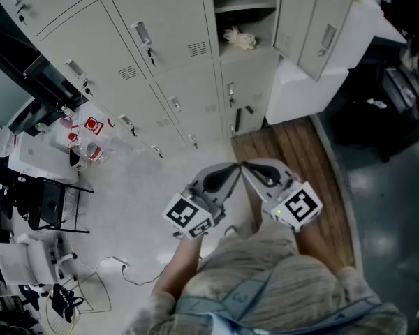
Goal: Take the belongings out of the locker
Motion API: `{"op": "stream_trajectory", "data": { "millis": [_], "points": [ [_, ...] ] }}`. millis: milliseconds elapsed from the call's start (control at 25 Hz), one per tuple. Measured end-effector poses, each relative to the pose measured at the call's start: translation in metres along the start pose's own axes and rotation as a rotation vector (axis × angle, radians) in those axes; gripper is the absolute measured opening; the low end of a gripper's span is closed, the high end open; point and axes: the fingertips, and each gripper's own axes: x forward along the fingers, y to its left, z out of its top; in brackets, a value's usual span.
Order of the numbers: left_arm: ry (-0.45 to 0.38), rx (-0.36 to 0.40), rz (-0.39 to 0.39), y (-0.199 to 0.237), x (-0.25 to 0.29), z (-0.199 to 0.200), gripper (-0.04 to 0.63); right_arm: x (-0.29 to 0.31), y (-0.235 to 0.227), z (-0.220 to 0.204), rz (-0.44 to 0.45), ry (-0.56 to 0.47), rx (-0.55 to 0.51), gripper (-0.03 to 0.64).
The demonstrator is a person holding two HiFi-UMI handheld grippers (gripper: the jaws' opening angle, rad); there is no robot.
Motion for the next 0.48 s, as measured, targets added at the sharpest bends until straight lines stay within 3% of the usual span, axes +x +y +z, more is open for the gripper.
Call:
{"op": "stream_trajectory", "data": {
  "millis": [480],
  "points": [
    [0.013,-0.003,-0.007,-0.003,-0.0025,-0.0026,0.003,-0.003,0.0038,-0.0063,-0.006,0.032,0.003,0.002]
  ]
}}
